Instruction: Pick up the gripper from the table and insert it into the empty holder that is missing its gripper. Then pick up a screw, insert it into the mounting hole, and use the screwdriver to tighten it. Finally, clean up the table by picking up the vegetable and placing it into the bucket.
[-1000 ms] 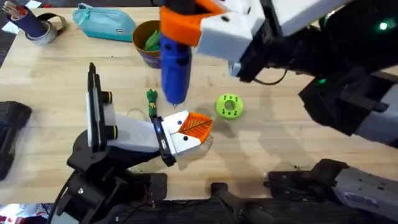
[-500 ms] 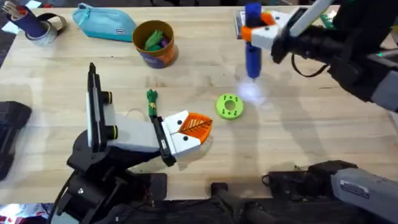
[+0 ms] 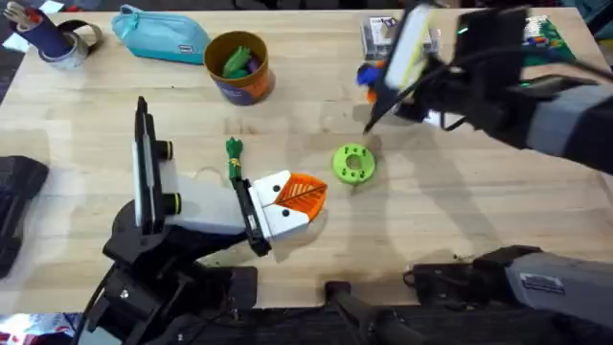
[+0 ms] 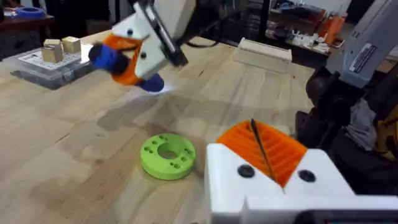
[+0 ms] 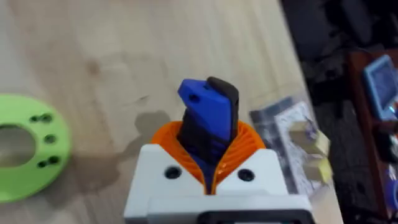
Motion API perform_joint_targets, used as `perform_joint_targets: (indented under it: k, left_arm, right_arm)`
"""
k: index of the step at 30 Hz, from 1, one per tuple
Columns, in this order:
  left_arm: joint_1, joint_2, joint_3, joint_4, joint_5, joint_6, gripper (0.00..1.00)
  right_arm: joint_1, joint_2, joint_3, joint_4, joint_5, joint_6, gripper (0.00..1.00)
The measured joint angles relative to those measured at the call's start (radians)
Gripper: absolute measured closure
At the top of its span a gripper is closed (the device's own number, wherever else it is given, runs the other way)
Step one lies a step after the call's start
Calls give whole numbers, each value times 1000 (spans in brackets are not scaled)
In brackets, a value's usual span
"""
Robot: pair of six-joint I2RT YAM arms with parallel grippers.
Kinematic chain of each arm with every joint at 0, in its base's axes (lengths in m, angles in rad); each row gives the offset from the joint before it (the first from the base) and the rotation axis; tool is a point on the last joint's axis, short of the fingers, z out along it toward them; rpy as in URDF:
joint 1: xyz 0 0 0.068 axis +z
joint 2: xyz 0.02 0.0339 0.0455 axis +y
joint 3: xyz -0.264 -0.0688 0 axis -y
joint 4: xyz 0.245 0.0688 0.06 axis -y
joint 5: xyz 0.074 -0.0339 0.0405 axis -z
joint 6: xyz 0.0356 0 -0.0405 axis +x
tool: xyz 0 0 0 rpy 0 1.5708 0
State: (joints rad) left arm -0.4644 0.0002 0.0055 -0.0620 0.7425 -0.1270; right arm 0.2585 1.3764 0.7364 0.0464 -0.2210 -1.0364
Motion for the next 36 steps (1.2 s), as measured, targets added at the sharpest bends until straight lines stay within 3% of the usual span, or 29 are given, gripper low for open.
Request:
perform_joint_targets:
  k: [2,7,8,10,12,13,16,20,29,36]
  left_arm:
    - [0,0,0,0,0,0,984]
    - [0,0,0,0,0,0,984]
    - [0,0,0,0,0,0,984]
    - [0,0,0,0,0,0,984]
    - [0,0,0,0,0,0,984]
    - [0,0,0,0,0,0,984]
    - [0,0,0,0,0,0,984]
    - [0,0,0,0,0,0,984]
    - [0,0,0,1,-4,0,984]
    - [0,0,0,5,-27,0,984]
  right_arm:
    - [30,36,0,-24,16,-45,950]
    - [91,104,0,-54,40,-84,745]
    - [105,111,0,-56,45,-42,568]
    - [107,111,0,-52,46,2,377]
    - [107,111,0,-51,48,52,98]
    - [107,110,0,-51,49,81,33]
    - [107,98,1,-63,49,175,7]
    - [107,36,43,-218,49,261,7]
    - [107,-186,307,-678,48,586,6]
    - [107,-318,330,-770,47,749,6]
